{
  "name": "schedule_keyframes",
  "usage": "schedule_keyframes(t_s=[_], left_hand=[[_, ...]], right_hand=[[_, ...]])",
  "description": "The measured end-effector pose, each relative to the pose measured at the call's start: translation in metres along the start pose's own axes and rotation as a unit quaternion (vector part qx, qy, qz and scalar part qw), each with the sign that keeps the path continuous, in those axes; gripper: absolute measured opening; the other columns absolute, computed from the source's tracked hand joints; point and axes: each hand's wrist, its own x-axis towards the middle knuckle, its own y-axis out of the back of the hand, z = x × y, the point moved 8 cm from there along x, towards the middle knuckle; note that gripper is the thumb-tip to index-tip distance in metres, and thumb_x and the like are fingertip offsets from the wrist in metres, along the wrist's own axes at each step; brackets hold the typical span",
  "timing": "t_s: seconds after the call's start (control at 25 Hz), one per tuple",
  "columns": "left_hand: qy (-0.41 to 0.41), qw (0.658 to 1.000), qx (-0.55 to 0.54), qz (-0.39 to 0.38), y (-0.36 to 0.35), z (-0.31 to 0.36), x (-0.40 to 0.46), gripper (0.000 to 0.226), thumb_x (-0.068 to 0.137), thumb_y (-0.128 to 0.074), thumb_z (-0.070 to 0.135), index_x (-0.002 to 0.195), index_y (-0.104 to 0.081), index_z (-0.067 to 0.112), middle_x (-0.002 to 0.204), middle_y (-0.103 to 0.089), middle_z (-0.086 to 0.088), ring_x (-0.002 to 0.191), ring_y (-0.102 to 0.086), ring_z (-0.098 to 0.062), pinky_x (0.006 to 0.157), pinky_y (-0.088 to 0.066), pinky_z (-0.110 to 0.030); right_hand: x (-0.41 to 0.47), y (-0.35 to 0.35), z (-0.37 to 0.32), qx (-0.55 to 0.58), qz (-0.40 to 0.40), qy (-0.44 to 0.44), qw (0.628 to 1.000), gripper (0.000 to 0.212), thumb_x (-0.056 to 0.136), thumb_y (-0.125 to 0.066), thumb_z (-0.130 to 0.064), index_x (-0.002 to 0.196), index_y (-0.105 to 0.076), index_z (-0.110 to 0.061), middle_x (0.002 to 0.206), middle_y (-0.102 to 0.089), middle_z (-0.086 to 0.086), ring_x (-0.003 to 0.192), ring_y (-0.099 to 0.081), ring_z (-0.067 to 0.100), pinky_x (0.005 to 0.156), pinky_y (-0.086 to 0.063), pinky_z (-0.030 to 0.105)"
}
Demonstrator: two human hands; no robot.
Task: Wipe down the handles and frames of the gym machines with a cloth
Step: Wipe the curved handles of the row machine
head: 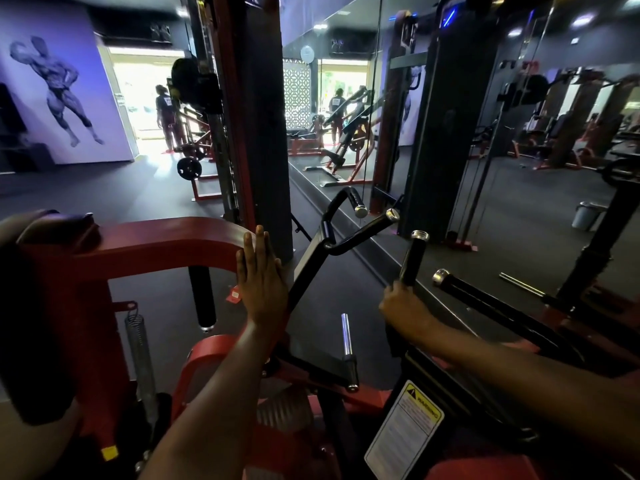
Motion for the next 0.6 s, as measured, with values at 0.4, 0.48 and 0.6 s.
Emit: schedule_keyframes(t_s=[0.4,0.48,0.6], left_hand=[[-0.012,1.0,0.005,-0.011,-0.002,0.0,-0.001,0.054,0.1,-0.044,0.014,0.15,-0.027,0.003,0.159,-0.019,-0.011,0.149,-0.003,-0.024,0.12,-0.002,-0.04],[-0.012,1.0,0.004,-0.013,0.0,0.001,-0.002,0.054,0.1,-0.043,0.016,0.15,-0.025,0.004,0.159,-0.017,-0.012,0.149,-0.004,-0.025,0.12,-0.003,-0.041],[0.008,1.0,-0.024,0.012,0.012,0.002,0.0,0.059,0.099,-0.046,0.018,0.15,-0.023,0.002,0.159,-0.014,-0.017,0.148,-0.006,-0.029,0.12,-0.003,-0.042]], right_hand=[[0.023,-0.006,0.054,0.027,-0.043,-0.064,0.997,0.021,0.086,-0.054,-0.005,0.1,-0.069,-0.003,0.107,-0.059,0.014,0.105,-0.053,0.032,0.08,-0.05,0.035],[0.018,-0.006,0.034,-0.002,-0.002,-0.015,1.0,0.007,0.075,-0.067,-0.009,0.078,-0.073,-0.008,0.086,-0.065,0.008,0.086,-0.06,0.026,0.064,-0.051,0.031],[0.031,0.012,0.079,0.064,0.056,-0.067,0.994,0.017,0.09,-0.051,-0.003,0.1,-0.065,-0.002,0.107,-0.059,0.009,0.103,-0.055,0.023,0.083,-0.051,0.029]])
